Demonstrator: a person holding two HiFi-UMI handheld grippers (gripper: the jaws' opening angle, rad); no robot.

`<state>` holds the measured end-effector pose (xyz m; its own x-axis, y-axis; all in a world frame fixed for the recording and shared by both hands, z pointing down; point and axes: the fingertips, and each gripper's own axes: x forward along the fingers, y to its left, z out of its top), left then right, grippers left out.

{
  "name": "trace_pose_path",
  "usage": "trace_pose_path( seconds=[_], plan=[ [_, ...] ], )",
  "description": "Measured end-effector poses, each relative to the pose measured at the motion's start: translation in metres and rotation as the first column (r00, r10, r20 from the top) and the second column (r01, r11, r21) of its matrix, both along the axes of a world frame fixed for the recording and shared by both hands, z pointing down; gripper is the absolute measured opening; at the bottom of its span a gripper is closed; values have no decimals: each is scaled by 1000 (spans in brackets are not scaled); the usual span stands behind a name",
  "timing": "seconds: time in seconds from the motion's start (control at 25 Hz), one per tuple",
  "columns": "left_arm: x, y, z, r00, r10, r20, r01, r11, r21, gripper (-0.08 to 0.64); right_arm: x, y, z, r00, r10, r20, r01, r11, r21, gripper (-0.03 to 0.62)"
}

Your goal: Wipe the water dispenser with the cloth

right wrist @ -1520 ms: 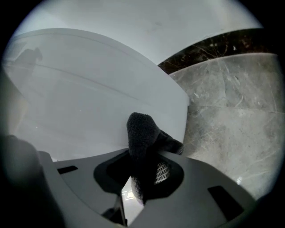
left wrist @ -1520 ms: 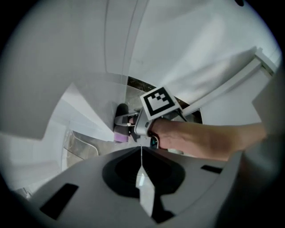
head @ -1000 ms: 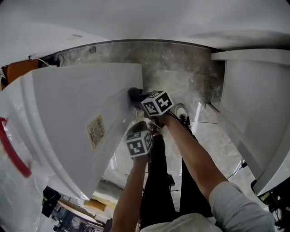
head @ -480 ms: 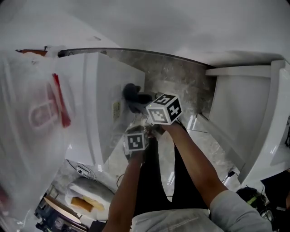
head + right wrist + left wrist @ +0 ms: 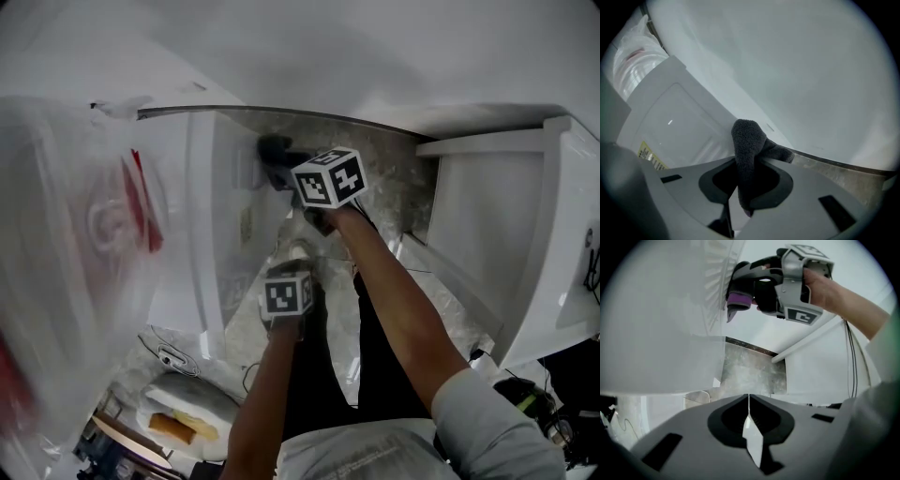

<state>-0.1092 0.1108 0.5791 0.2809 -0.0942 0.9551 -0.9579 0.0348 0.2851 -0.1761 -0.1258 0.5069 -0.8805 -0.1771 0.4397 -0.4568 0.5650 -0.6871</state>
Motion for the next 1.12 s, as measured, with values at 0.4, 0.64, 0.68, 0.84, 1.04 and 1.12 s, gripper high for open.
trace_pose_path(
  seconds=[0.4,0.64,0.68,0.84,1.04,1.12],
  plan=[
    [-10,11,4,1000,8,-2,-8,1000,-9,18,4,-9,-72,978,142,155,-162,979,121,71],
    [-6,7,-26,999,40,-6,-40,999,18,18,5,38,-150,986,21,167,-51,983,179,72],
    [-7,8,-32,999,46,7,-46,999,22,18,5,48,-161,986,5,165,-35,983,183,71],
    [-14,17,-51,999,-1,39,0,999,40,18,7,87,-196,985,-60,162,28,980,197,72],
    [-27,43,-78,994,-71,82,66,996,61,18,7,143,-234,957,-210,200,171,966,195,72],
    [-38,57,-93,987,-119,109,112,991,68,18,11,163,-252,940,-257,222,216,957,194,71]
  ],
)
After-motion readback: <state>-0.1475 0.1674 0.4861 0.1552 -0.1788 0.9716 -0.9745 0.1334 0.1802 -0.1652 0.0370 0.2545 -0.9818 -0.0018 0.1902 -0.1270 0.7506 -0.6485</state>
